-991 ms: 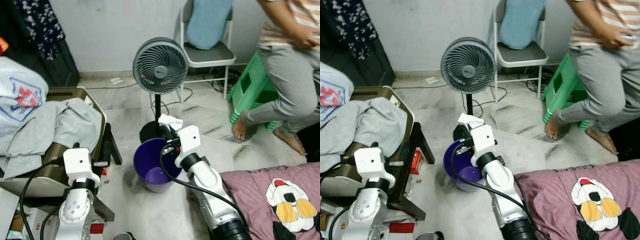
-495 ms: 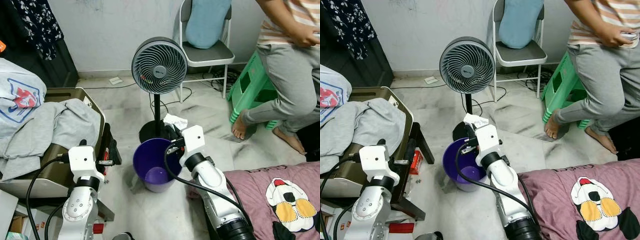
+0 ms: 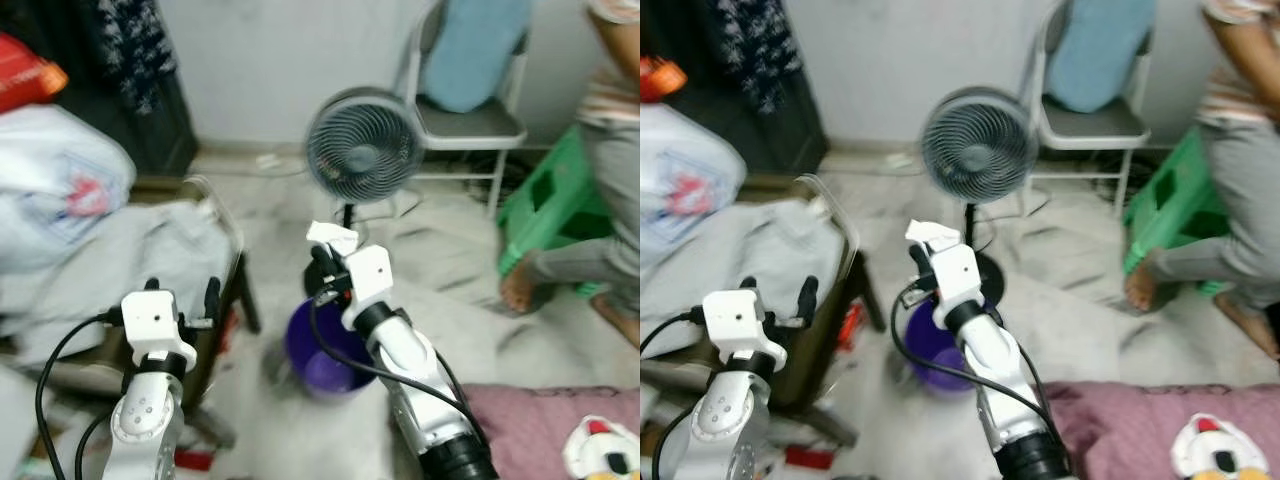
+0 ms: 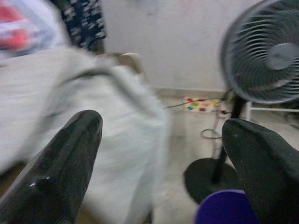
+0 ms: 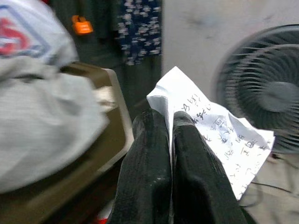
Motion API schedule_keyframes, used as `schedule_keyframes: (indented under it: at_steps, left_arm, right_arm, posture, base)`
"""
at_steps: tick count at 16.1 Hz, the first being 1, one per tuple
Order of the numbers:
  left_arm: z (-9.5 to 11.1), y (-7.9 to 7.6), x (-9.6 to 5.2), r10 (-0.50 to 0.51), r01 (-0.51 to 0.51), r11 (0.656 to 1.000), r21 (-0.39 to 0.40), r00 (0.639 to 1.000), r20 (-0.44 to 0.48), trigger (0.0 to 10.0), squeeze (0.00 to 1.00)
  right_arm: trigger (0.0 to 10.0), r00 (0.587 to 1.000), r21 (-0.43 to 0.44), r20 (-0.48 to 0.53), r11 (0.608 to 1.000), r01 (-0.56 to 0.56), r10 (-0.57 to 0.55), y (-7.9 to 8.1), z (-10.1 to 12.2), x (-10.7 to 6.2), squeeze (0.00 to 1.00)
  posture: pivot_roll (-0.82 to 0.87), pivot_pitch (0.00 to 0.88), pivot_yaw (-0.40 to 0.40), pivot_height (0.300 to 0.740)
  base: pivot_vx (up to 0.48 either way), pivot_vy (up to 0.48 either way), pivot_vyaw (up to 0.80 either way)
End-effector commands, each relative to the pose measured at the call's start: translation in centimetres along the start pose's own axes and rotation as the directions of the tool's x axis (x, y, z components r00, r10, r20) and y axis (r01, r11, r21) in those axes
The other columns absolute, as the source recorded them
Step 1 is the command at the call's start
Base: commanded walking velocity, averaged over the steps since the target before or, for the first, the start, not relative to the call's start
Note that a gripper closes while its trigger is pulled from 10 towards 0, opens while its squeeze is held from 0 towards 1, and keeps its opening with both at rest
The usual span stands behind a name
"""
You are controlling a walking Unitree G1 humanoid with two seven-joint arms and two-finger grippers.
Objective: Clean up the room
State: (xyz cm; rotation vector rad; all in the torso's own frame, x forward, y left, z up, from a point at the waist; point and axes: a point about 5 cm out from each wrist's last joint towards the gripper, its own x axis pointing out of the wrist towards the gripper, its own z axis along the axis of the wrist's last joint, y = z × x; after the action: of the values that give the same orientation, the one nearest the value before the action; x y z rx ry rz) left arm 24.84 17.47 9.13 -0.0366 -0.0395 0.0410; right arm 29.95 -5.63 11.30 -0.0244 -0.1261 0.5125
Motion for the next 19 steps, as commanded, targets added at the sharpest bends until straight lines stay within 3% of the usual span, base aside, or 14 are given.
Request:
schedule_keyframes:
  at_steps: [1, 8, 10, 12, 19]
  left_arm:
    - [-0.28, -0.35, -0.22, -0.006, 0.006, 1.000, 0.006, 1.000, -0.015, 10.0, 0.00]
    - [-0.35, -0.40, -0.23, 0.000, 0.000, 1.000, 0.009, 1.000, -0.017, 10.0, 0.00]
    - [-0.31, -0.38, -0.22, -0.001, 0.001, 1.000, 0.012, 1.000, -0.017, 10.0, 0.00]
    - [-0.30, -0.42, -0.17, -0.003, 0.004, 1.000, 0.015, 1.000, -0.018, 10.0, 0.00]
    - [-0.23, -0.52, -0.13, -0.018, 0.019, 1.000, 0.012, 1.000, -0.013, 10.0, 0.00]
  right_arm:
    - [10.0, 1.000, 0.002, -0.011, 1.000, 0.028, -0.028, -0.59, -0.29, -0.43, 0.00]
    - [10.0, 0.999, 0.022, -0.011, 0.999, 0.040, -0.040, -0.68, -0.36, -0.53, 0.00]
    - [10.0, 1.000, -0.027, -0.006, 0.999, 0.026, -0.026, -0.54, -0.24, -0.52, 0.00]
    - [10.0, 0.999, 0.010, -0.011, 0.999, 0.037, -0.037, -0.40, -0.39, -0.54, 0.00]
    - [10.0, 0.999, 0.012, -0.018, 0.999, 0.049, -0.048, -0.57, -0.55, -0.58, 0.00]
  posture:
    - [0.10, 0.124, -0.009, 0.740]
    - [0.09, 0.129, -0.010, 0.740]
    - [0.10, 0.133, -0.004, 0.740]
    - [0.10, 0.134, -0.003, 0.740]
    - [0.10, 0.135, 0.001, 0.740]
  base:
    - [0.000, 0.000, 0.00]
    - [0.000, 0.000, 0.00]
    - [0.000, 0.000, 0.80]
    - [0.000, 0.000, 0.40]
    - [0.000, 0.000, 0.00]
